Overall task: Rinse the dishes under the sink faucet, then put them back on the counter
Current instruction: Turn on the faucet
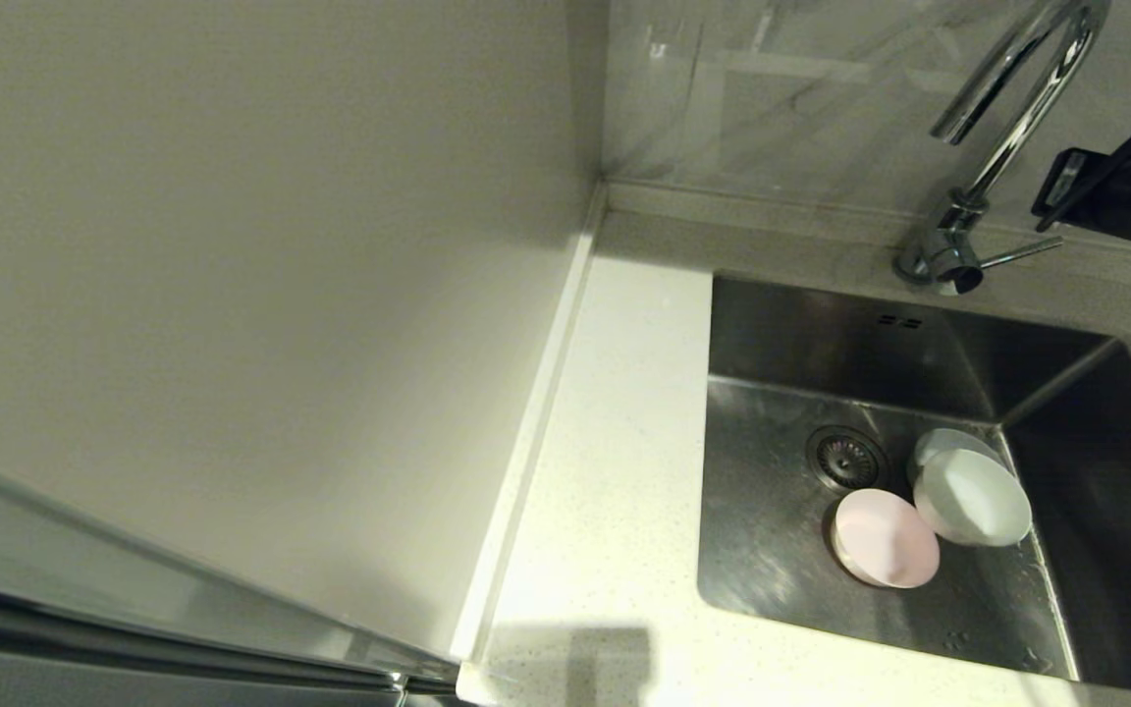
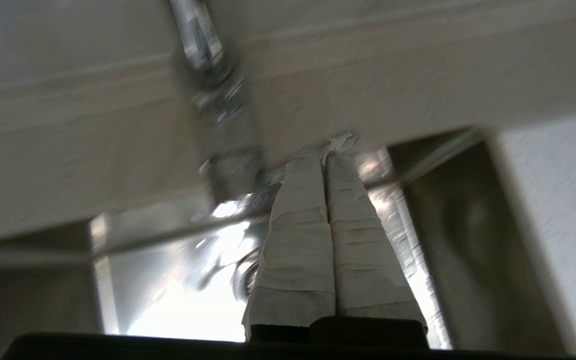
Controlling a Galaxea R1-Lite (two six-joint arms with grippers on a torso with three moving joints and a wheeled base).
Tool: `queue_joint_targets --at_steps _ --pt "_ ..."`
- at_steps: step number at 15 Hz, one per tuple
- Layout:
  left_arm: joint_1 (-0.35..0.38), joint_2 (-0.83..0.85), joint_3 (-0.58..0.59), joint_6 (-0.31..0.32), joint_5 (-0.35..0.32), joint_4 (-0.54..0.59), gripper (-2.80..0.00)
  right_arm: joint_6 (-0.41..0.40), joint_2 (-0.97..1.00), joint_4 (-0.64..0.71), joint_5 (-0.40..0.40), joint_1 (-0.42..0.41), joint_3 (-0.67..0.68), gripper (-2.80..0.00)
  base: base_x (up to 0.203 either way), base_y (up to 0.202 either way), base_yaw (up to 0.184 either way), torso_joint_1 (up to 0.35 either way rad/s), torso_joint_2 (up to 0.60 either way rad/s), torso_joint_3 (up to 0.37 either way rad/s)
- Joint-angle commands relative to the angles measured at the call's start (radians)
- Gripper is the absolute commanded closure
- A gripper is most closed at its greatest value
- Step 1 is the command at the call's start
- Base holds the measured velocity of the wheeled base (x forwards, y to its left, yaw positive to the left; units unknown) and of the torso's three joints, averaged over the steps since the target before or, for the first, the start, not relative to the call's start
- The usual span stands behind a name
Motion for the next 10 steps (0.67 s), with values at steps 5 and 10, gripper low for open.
queue_joint_targets --at_steps 5,10 --pt "0.0 -0.003 0.0 -0.001 0.0 0.0 0.0 -0.056 0.161 -0.021 -0.063 -0.006 -0.176 0.0 0.0 0.0 0.0 0.0 0.0 0.0" --pt "-0.001 -0.003 0.0 -0.001 0.0 0.0 0.0 -0.087 0.214 -0.086 -0.075 -0.022 -0.176 0.0 0.0 0.0 0.0 0.0 0.0 0.0"
